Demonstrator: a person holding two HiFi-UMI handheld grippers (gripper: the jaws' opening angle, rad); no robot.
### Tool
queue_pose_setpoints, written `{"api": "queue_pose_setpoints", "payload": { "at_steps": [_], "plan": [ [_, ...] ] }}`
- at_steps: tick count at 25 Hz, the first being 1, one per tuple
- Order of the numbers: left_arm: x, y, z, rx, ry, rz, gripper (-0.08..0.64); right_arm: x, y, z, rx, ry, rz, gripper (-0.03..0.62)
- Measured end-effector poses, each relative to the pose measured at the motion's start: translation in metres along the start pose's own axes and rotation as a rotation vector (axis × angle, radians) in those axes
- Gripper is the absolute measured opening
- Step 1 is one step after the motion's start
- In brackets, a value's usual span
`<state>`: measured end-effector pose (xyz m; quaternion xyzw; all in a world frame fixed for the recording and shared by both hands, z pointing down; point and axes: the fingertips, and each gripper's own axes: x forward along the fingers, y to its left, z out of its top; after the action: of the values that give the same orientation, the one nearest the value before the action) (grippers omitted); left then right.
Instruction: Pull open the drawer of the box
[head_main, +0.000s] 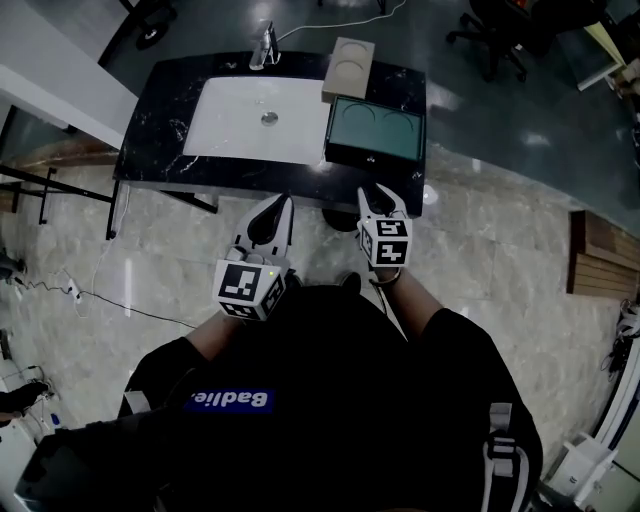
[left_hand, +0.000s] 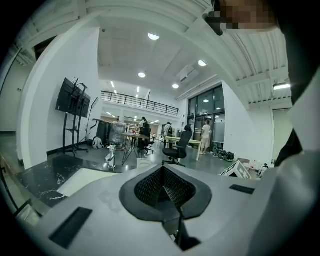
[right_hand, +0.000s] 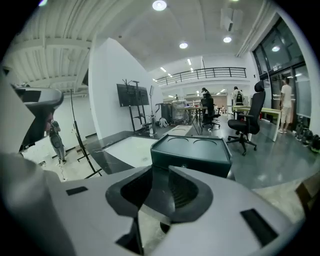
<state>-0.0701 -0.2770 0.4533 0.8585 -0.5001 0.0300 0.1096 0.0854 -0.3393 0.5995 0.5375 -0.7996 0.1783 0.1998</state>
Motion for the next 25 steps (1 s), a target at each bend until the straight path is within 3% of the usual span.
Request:
{"api": "queue_pose_setpoints", "payload": {
  "at_steps": [10, 13, 25],
  "plan": [
    [-0.011, 0.026, -0.008, 0.013, 0.042, 0.069, -0.008, 0.058, -0.034, -0.019, -0.058, 0.103, -0.133, 0.080],
    [-0.014, 0.033, -0.009, 0.018, 0.051, 0.083, -0.008, 0.071, -0.044, -0.027, -0.032, 0.135, -0.165, 0.112],
    [-0.028, 0.057, -0.013, 0.013, 0.071, 0.129, -0.008, 0.101, -0.064, -0.038, 0.102, 0.150, -0.257, 0.112]
  ]
}}
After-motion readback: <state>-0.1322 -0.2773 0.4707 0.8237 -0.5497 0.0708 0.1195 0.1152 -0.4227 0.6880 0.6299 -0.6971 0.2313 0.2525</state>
